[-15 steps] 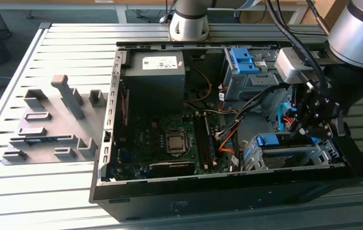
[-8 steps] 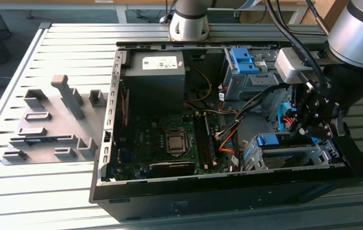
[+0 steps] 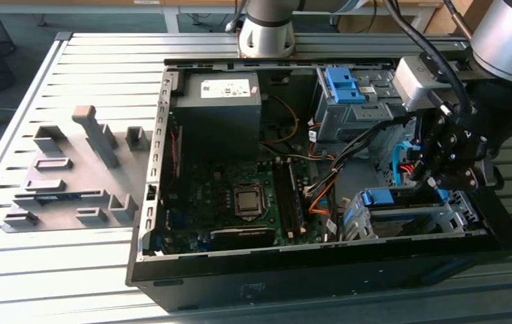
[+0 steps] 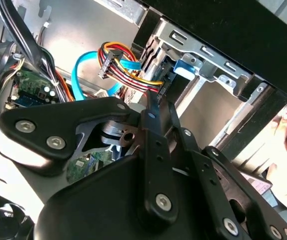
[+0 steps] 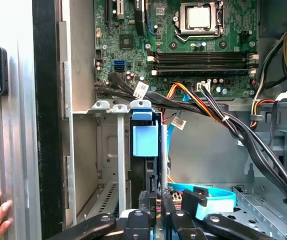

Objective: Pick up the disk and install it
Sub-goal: 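Insert the first disk wire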

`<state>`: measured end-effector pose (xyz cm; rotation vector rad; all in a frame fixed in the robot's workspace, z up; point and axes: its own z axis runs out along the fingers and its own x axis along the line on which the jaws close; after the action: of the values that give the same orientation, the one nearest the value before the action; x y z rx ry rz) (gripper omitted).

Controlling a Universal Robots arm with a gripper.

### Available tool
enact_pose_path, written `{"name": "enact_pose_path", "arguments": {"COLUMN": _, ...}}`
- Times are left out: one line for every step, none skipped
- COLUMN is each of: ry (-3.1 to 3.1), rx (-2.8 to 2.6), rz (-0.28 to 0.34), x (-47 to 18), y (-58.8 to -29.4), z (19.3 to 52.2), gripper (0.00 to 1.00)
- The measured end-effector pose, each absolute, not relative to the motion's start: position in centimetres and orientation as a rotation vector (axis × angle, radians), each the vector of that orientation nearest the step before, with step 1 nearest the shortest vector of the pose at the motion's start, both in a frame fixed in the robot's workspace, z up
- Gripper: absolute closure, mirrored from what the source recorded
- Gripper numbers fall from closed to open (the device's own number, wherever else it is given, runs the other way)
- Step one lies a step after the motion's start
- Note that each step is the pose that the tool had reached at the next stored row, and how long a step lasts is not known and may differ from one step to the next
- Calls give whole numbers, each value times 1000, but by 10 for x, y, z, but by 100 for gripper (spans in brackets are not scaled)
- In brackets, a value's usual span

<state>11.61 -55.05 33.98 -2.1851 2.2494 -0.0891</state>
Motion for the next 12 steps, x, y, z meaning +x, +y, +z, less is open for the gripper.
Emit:
{"name": "enact_pose_path", "arguments": {"ry": 2249, "rx": -2185, "rz": -89, "x": 116, "y": -550, "z": 340, "gripper": 76}}
{"name": "enact_pose_path", "arguments": {"ry": 2249, "rx": -2185, "rz": -89, "x": 116, "y": -550, "z": 340, "gripper": 78}}
{"name": "enact_pose_path", "arguments": {"ry": 2249, "rx": -2185, "rz": -89, "x": 116, "y": -550, "z": 340, "gripper": 84}}
{"name": "enact_pose_path", "arguments": {"ry": 2249, "rx": -2185, "rz": -89, "x": 116, "y": -551, "z": 340, "gripper": 84}}
{"name": "enact_pose_path", "arguments": {"ry": 2249, "rx": -2185, "rz": -89, "x": 116, "y": -550, "z": 340, "gripper": 84}}
{"name": "enact_pose_path", "arguments": {"ry": 2249, "rx": -2185, "rz": -89, "x": 116, "y": -550, "z": 340, "gripper": 89}}
{"name": "enact_pose_path", "arguments": {"ry": 2249, "rx": -2185, "rz": -89, "x": 116, "y": -550, "z": 340, "gripper": 89}}
{"name": "enact_pose_path", "arguments": {"ry": 2249, "rx": -2185, "rz": -89, "x": 116, "y": -551, "z": 340, "gripper": 89}}
{"name": "enact_pose_path", "arguments": {"ry": 2249, "rx": -2185, "rz": -89, "x": 116, "y": -551, "z": 340, "gripper": 89}}
{"name": "enact_pose_path", "arguments": {"ry": 2249, "rx": -2185, "rz": -89, "x": 116, "y": -550, "z": 340, "gripper": 89}}
{"name": "enact_pose_path", "arguments": {"ry": 2250, "rx": -2185, "rz": -89, "x": 116, "y": -551, "z": 340, "gripper": 89}}
{"name": "enact_pose_path", "arguments": {"ry": 2250, "rx": -2185, "rz": -89, "x": 116, "y": -550, "z": 340, "gripper": 89}}
